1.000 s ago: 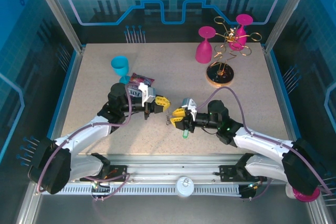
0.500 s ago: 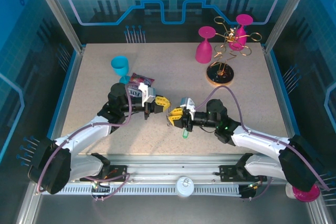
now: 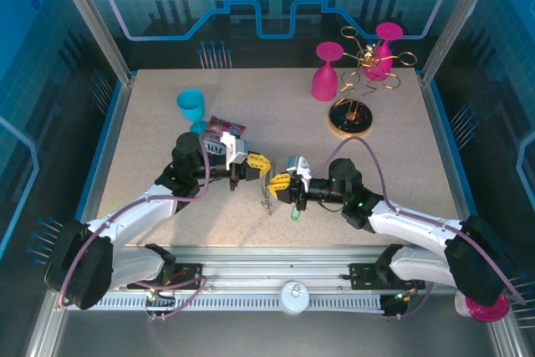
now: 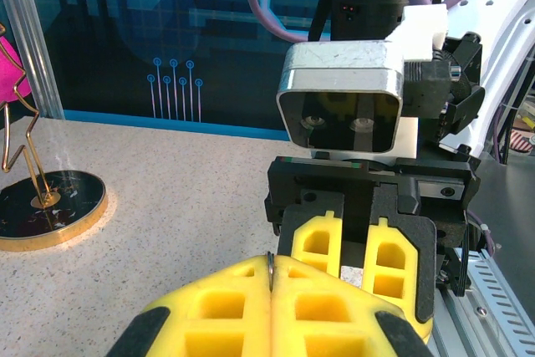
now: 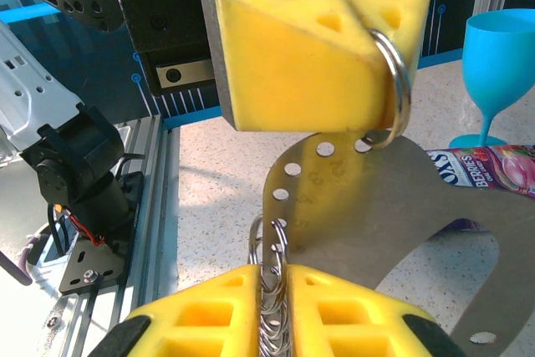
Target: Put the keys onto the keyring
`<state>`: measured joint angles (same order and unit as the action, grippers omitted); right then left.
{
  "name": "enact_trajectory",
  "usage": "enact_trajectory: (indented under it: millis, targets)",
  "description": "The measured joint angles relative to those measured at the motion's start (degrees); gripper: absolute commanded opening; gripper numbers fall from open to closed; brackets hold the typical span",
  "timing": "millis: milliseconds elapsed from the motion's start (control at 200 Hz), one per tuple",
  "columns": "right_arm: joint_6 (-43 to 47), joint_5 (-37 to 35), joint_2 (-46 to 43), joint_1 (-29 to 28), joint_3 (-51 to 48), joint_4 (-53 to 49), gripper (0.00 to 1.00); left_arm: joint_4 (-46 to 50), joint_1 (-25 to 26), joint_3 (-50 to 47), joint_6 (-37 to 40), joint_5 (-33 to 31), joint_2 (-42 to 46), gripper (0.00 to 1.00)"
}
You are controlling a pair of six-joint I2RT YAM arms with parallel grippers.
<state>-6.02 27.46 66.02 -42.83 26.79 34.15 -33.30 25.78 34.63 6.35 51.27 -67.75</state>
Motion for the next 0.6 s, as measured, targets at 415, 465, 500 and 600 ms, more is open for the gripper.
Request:
enact_trajectory:
  millis: [415,465,500,600]
  targets:
    - [-0.7,0.0,1.4,0.0,1.1,1.4,0.18,0.0,0.0,0.0,0.0,0.0,0.0,0.0]
    - [-0.9,0.0,1.6,0.0,1.1,1.5,0.18,0.0,0.0,0.0,0.0,0.0,0.0,0.0]
    - [-0.9,0.0,1.7,0.0,1.1,1.5,0.18,0.0,0.0,0.0,0.0,0.0,0.0,0.0]
    - [-1.3,-0.2,2.3,0.0,1.1,1.5,0.18,0.0,0.0,0.0,0.0,0.0,0.0,0.0]
